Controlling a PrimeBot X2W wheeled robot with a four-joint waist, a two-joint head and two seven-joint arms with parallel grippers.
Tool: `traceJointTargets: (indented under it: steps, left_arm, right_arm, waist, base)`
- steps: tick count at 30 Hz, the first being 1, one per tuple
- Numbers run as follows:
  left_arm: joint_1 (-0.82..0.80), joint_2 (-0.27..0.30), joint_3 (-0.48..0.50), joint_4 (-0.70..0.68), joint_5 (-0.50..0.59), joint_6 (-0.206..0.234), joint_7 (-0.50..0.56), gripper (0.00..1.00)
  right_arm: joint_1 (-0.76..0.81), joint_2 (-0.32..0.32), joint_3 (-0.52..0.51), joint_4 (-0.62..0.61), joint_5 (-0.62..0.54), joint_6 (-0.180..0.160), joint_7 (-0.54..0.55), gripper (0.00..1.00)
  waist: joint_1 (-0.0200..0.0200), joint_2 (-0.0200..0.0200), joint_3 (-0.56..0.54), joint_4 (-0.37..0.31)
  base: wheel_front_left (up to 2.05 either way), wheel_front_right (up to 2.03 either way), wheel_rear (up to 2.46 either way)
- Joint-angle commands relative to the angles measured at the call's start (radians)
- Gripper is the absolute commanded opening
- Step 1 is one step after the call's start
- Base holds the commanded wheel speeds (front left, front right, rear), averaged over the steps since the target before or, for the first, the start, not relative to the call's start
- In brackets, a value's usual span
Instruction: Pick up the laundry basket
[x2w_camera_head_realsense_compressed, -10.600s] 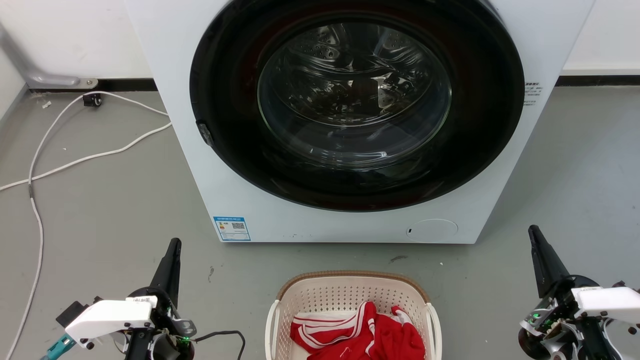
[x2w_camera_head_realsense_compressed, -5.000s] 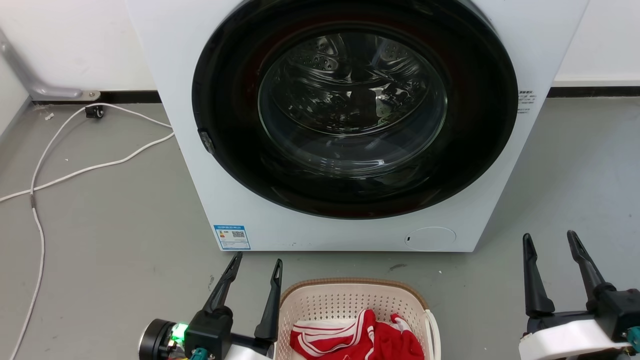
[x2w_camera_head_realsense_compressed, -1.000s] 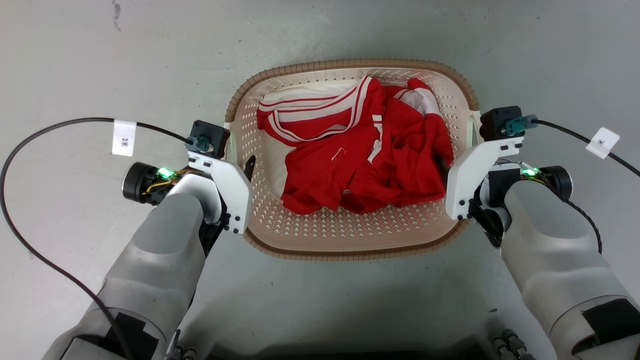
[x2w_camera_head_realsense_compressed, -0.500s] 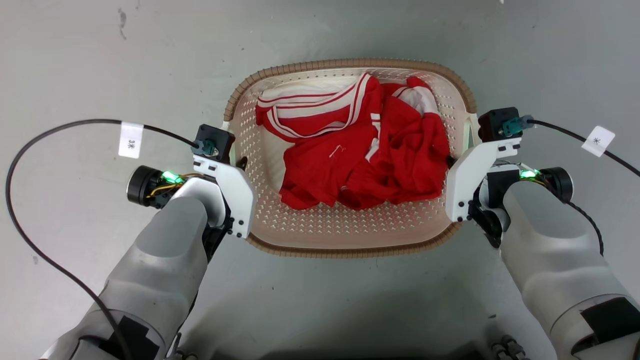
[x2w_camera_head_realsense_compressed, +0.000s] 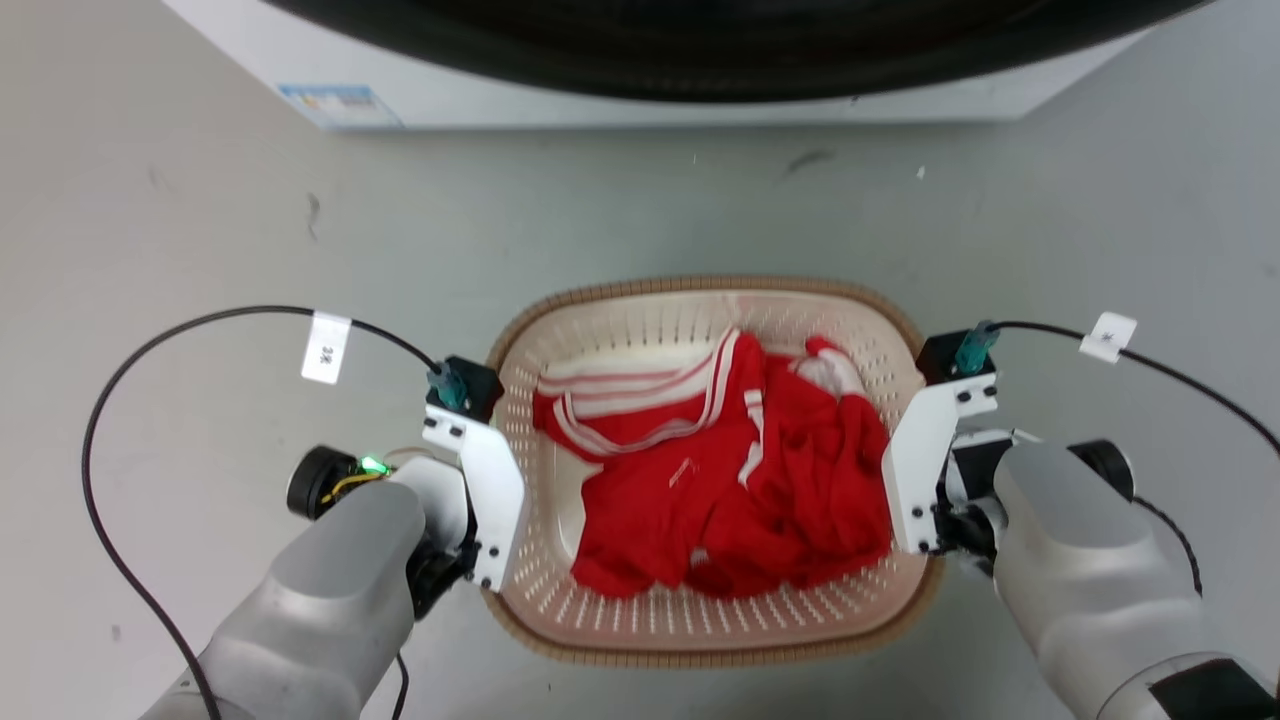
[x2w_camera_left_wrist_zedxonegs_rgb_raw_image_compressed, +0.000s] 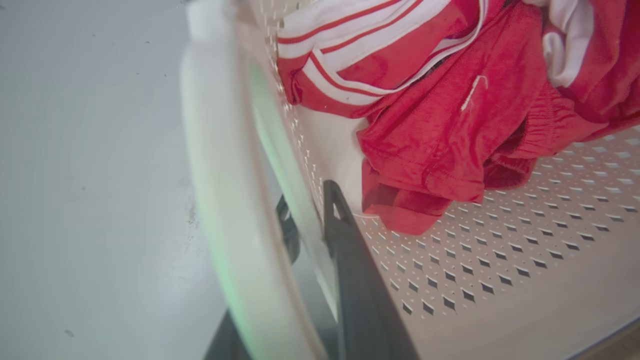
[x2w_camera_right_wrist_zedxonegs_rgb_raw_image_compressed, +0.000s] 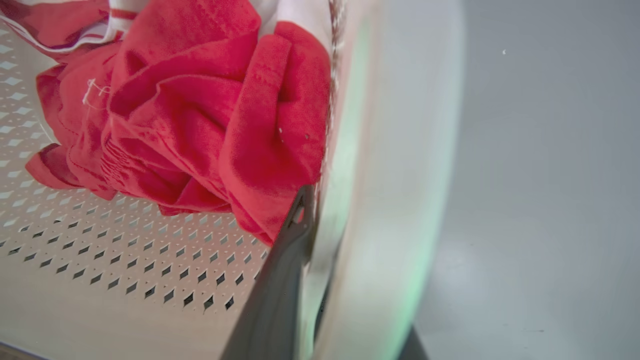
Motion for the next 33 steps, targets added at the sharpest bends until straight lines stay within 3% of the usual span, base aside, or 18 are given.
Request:
traceJointTargets:
  steps: [1,8,20,33]
  left_arm:
    - [0.019,0.017,-0.031,-0.021,-0.015,-0.003,0.023,0.00]
    - [0.076,0.069,-0.145,-0.103,-0.154,-0.006,0.126,0.00]
    - [0.175,0.128,-0.269,-0.131,-0.300,-0.006,0.204,0.00]
    - [0.245,0.139,-0.312,-0.159,-0.374,-0.006,0.255,0.00]
  right_arm:
    - [0.019,-0.006,0.011,0.000,-0.008,-0.001,0.021,0.00]
    - [0.081,-0.007,0.031,0.001,-0.001,-0.001,0.133,0.00]
    - [0.184,-0.015,0.076,-0.012,0.055,-0.001,0.217,0.00]
    - [0.247,-0.013,0.139,-0.043,0.114,-0.001,0.294,0.00]
  waist:
    - [0.0000,0.0000,-0.117,-0.007]
    - [0.0000,0.0000,-0.305,0.000]
    - [0.0000,0.0000,-0.550,0.003]
    - [0.0000,0.0000,-0.667,-0.012]
  base:
    - [0.00,0.00,0.00]
    - [0.00,0.00,0.00]
    - [0.00,0.00,0.00]
    - [0.00,0.00,0.00]
